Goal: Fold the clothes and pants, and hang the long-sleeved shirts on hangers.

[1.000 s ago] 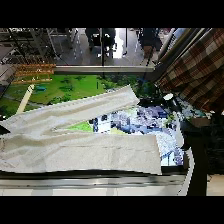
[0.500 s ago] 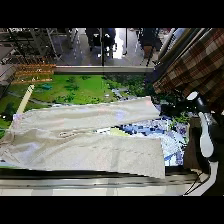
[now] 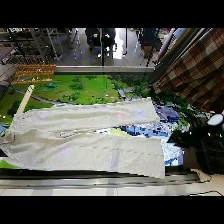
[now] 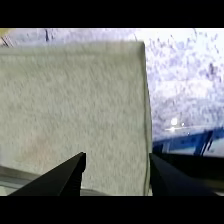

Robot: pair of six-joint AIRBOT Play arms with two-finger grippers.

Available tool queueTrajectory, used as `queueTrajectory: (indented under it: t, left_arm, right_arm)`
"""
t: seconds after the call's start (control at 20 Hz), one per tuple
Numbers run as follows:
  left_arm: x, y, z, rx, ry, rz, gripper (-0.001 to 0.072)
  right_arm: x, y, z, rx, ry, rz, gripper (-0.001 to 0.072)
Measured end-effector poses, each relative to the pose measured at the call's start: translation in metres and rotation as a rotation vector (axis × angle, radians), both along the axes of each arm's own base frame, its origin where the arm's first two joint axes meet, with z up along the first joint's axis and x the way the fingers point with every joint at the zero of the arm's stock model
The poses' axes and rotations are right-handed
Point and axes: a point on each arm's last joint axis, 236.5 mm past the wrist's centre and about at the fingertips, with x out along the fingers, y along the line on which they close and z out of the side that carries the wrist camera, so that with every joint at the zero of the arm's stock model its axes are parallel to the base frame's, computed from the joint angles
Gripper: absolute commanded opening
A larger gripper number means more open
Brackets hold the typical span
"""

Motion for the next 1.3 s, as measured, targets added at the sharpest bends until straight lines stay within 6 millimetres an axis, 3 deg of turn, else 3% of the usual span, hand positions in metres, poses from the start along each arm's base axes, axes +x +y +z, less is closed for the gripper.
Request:
queueTrajectory:
  t: [0.1, 0.25, 0.55, 0.65, 0.8, 0.95, 1.2, 1.3]
  left_arm:
    - [0.001, 0.004, -0.003, -0.015, -0.05, 0.063, 0.0671]
    - [0.006, 0.015, -0.003, -0.022, -0.127, 0.151, 0.0671]
    - [0.037, 0.019, -0.017, -0.081, -0.258, 0.208, 0.0669]
    - [0.048, 0.018, -0.022, -0.101, -0.293, 0.215, 0.0576]
    - [0.058, 0.019, -0.027, -0.11, -0.32, 0.225, 0.0571]
    - [0.062, 0.021, -0.03, -0.109, -0.334, 0.233, 0.0571]
    - [0.066, 0.024, -0.031, -0.103, -0.347, 0.242, 0.0556]
    - [0.065, 0.025, -0.033, -0.096, -0.344, 0.242, 0.0356]
  right_arm:
    - [-0.041, 0.009, -0.002, 0.008, 0.002, -0.03, 0.0353]
    - [-0.086, 0.025, -0.008, 0.013, 0.003, -0.053, 0.0354]
    - [-0.137, 0.049, -0.019, 0.063, 0.131, -0.102, 0.0367]
    - [-0.147, 0.051, -0.026, 0.062, 0.172, -0.118, 0.0368]
    - [-0.153, 0.051, -0.036, 0.056, 0.205, -0.139, 0.0374]
    - [-0.151, 0.047, -0.046, 0.057, 0.234, -0.156, 0.0482]
    - [-0.148, 0.043, -0.067, 0.081, 0.31, -0.18, 0.0505]
    - [-0.147, 0.042, -0.074, 0.092, 0.332, -0.178, 0.0505]
